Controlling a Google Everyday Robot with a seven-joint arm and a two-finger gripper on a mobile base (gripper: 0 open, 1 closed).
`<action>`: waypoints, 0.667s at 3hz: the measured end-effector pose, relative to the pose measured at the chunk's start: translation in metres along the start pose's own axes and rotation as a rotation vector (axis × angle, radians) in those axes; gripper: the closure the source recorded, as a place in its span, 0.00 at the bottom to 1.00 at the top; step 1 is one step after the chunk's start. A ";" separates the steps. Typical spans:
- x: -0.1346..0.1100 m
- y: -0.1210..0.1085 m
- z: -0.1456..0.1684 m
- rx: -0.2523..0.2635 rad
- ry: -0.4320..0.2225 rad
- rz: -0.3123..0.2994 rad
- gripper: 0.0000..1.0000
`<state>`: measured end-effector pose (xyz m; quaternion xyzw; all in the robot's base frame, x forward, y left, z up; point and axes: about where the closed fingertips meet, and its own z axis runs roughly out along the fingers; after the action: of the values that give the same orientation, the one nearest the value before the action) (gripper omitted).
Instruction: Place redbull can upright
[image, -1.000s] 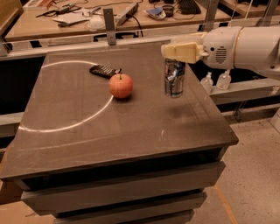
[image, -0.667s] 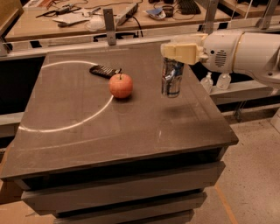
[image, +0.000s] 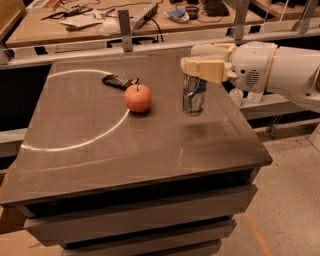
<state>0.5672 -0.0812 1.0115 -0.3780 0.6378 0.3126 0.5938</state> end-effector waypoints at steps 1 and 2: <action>0.008 0.012 -0.005 -0.026 0.025 -0.022 1.00; 0.023 0.019 -0.015 -0.007 0.062 -0.028 1.00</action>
Offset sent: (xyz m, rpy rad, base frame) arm -0.0407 -0.0220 -0.0471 -0.1175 0.0371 -0.0444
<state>0.5429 -0.0860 0.9895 -0.3986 0.6495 0.2944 0.5766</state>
